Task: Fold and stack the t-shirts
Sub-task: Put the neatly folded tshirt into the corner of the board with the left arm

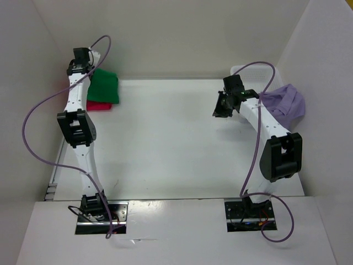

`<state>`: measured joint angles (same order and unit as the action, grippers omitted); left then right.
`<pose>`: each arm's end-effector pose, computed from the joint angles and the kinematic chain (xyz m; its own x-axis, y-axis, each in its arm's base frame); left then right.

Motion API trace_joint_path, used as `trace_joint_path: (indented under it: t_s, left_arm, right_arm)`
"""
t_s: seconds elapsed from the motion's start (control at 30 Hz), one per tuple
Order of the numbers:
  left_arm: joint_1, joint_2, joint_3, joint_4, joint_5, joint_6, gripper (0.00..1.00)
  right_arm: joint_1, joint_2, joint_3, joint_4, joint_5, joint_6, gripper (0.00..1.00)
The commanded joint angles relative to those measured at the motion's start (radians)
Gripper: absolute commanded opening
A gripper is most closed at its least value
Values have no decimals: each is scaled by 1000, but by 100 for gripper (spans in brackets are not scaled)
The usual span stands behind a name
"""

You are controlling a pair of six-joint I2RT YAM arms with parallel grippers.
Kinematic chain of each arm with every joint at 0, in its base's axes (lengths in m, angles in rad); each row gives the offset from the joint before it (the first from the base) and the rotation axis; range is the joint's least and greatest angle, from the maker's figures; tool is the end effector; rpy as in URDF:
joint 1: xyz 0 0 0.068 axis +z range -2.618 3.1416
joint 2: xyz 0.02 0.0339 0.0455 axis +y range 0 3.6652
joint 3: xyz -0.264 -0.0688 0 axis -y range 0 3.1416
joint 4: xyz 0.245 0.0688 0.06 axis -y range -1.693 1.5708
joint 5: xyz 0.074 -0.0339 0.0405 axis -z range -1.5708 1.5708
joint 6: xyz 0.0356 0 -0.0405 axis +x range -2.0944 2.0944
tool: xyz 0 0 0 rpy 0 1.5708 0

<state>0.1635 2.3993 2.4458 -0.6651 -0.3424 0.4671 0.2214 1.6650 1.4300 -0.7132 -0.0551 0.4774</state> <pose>0.5349 0.1004 0.3009 -0.7014 0.3142 -0.6397 -0.1202 0.8326 0.5407 0.3517 0.0812 0.2886 -0.8191 0.2859 -0.4974 0.1416 0.9409 0.3077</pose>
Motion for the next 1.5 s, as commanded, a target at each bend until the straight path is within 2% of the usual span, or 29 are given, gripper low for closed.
trace_joint_path:
  t_s: [0.0, 0.3, 0.4, 0.57, 0.63, 0.67, 0.8, 0.93, 1.0, 1.1, 1.13, 1.2, 1.23, 1.27, 1.3, 1.33, 1.37, 1.4, 1.47]
  left_arm:
    - [33, 23, 28, 13, 28, -10, 0]
    - [88, 130, 93, 13, 37, -10, 0]
    - [97, 170, 128, 25, 14, 11, 4]
    - [107, 218, 185, 55, -55, 33, 26]
    - [117, 218, 196, 67, -66, 33, 31]
    - [128, 218, 196, 67, -81, 33, 42]
    - [137, 218, 206, 67, -90, 24, 64]
    - [137, 179, 216, 45, -75, 2, 69]
    - [137, 152, 216, 7, -52, -21, 69]
    - [137, 94, 237, -123, 109, -74, 70]
    - [137, 57, 261, -225, 293, -74, 72]
    - [128, 9, 262, -313, 515, -85, 75]
    - [128, -44, 248, -367, 625, -94, 75]
    - [128, -72, 183, -379, 824, -103, 75]
    - [128, -103, 130, -380, 903, -104, 75]
    - [117, -161, 75, -358, 962, -104, 75]
    - [96, -189, 12, -334, 1015, -114, 75]
    - [81, -216, -128, -306, 1016, -114, 79]
    - [26, -302, -284, -203, 982, -114, 79]
  right_arm:
    - [-10, 2, 3, -5, 14, -20, 21]
    - [-10, 12, 33, -32, -15, -29, 21]
    - [-10, 12, 33, -32, -25, -29, 21]
    - [-10, 12, 33, -42, -34, -29, 24]
    - [-10, 12, 33, -51, -34, -20, 25]
    - [-10, 3, 33, -51, -34, -20, 25]
    - [-10, 2, 33, -51, -43, -20, 27]
    - [-10, 2, 43, -51, -52, -20, 27]
    - [-10, 2, 53, -60, -42, -20, 31]
    - [-10, -7, 139, -98, 14, -40, 39]
    - [-10, -7, 177, -117, 67, -40, 53]
    - [-10, 25, 336, -204, 165, -65, 65]
    - [-36, 50, 401, -241, 279, -65, 76]
    - [-56, 77, 464, -276, 334, -54, 83]
    - [-79, 138, 577, -339, 383, -54, 91]
    - [-138, 177, 633, -368, 452, -45, 99]
    - [-170, 218, 746, -403, 477, -31, 99]
    - [-200, 260, 801, -476, 509, -31, 100]
    - [-266, 360, 888, -532, 626, -16, 100]
